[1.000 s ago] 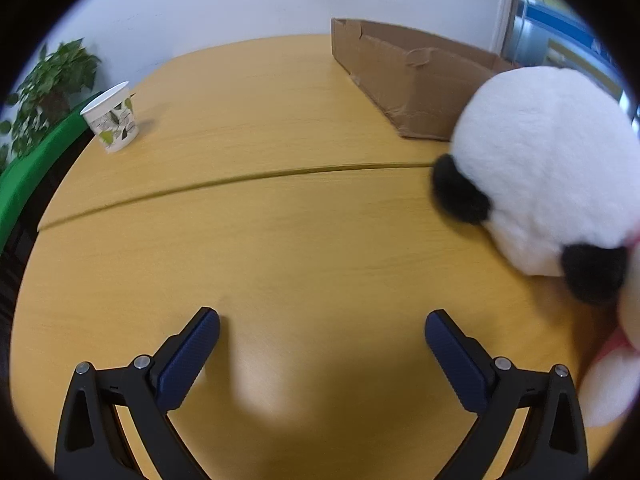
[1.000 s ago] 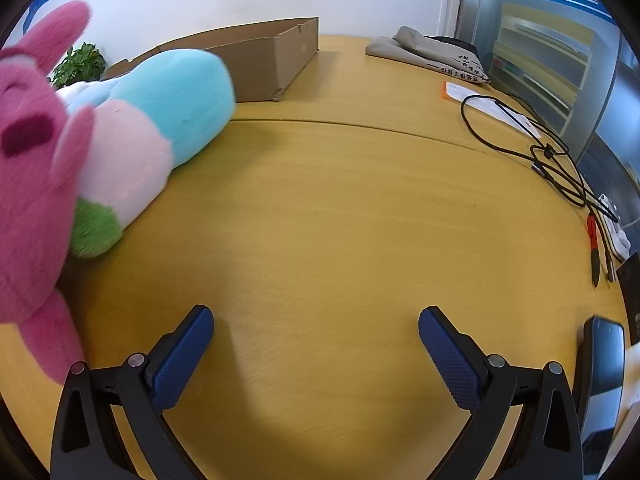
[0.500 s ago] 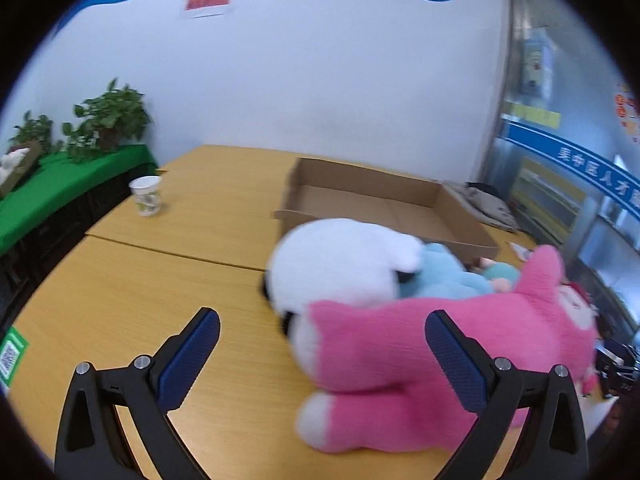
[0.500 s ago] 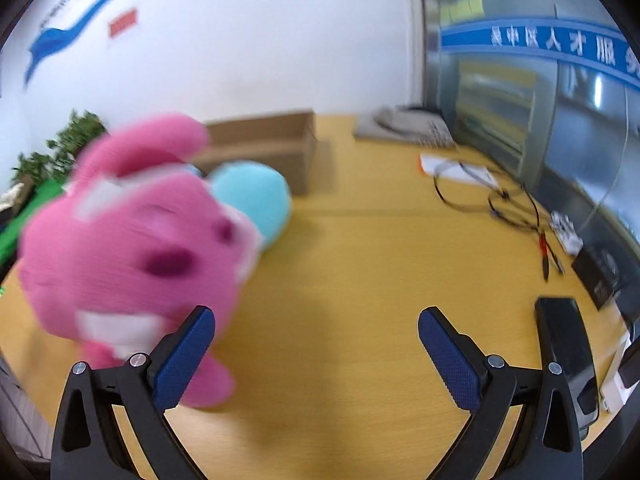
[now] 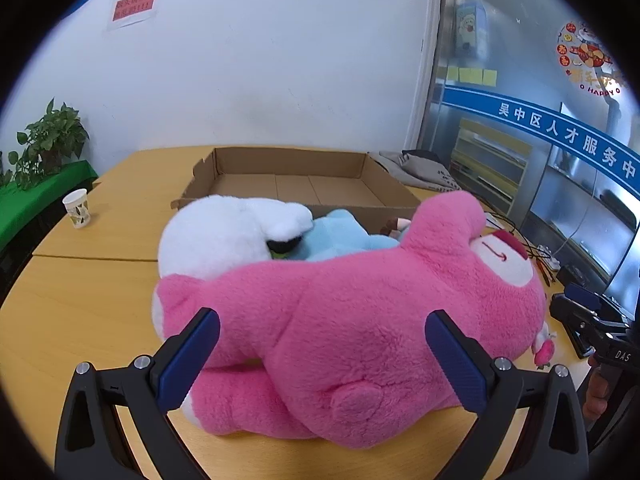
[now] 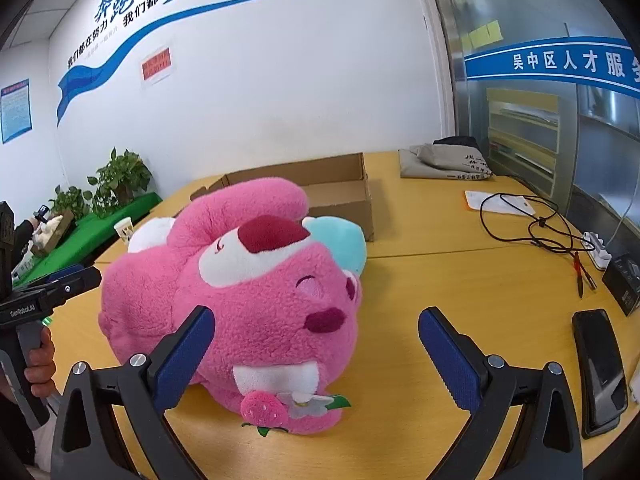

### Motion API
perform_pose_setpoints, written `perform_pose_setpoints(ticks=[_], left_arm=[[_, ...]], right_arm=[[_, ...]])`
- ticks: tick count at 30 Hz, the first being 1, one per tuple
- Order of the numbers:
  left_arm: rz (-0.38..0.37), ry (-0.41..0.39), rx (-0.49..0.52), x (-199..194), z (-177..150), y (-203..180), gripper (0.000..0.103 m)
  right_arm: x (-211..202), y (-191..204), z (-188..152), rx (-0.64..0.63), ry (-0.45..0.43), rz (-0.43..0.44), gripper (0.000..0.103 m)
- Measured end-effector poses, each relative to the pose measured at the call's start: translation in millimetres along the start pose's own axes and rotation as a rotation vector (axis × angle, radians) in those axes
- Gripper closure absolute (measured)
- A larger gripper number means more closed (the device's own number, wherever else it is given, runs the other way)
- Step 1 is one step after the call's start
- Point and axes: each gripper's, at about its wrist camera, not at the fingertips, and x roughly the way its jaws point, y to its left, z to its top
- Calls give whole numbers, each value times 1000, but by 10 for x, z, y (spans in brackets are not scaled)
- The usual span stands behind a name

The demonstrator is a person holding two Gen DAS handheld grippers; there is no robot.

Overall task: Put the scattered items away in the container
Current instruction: 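Close both tools around the pink bear plush from either side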

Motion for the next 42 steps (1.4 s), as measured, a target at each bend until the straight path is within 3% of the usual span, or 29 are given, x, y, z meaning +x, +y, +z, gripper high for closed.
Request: perform_pose_setpoints(ticks=[6, 15, 23, 31, 37, 42], left_arm=[[7, 20, -31, 124, -24, 43, 1], [-51, 37, -66, 306, -61, 120, 0], [-170, 82, -148, 465, -152, 211, 0], [-232, 132, -201, 663, -263, 194, 0], [-221, 139, -167, 575, -246, 111, 26], [-176, 136, -155, 440, -265, 33, 44]], right_arm=[[172, 50, -3, -10, 49, -9, 0], [396, 54, 131, -30, 61, 10, 0], [802, -67, 124, 37, 129, 173, 0], [885, -14, 48, -16, 129, 207, 0], [853, 34, -53, -33, 101, 184, 0], [729, 137, -36, -50, 94, 174, 13]])
